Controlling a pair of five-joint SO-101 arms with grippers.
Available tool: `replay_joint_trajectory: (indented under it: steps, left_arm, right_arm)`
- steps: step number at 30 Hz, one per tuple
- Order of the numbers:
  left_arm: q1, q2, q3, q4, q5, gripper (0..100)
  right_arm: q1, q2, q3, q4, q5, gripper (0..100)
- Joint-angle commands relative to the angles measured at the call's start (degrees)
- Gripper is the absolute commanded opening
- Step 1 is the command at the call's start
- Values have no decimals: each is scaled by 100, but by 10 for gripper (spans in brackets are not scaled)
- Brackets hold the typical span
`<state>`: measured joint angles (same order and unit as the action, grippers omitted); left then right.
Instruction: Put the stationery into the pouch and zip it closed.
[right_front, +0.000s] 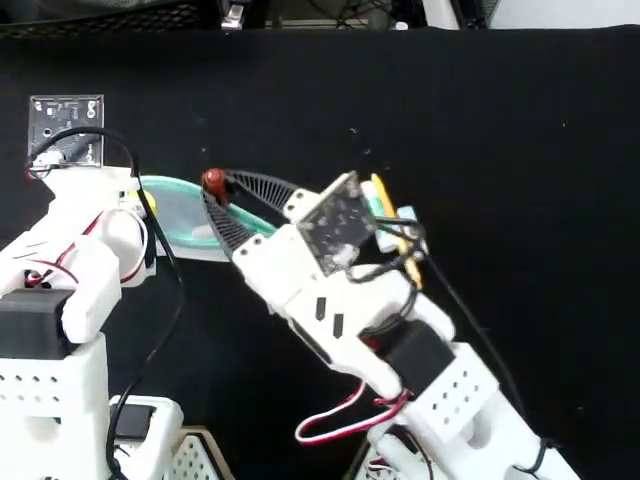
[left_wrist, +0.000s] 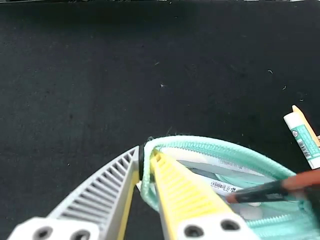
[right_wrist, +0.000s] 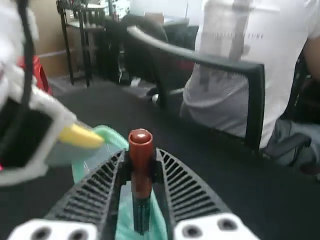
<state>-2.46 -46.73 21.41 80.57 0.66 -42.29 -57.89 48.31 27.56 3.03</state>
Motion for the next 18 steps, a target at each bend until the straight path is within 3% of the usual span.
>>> replay_joint_trajectory:
  steps: [1, 9, 18]
  left_arm:
    - [13, 229, 444, 26, -35, 30]
    - [13, 229, 444, 26, -35, 30]
    - [13, 229, 444, 44, -35, 30]
  right_arm:
    - [44, -40, 136, 18, 114, 18]
    - [-659, -31, -567, 1143, 818, 253]
    - [-484, -48, -2492, 2637, 1037, 261]
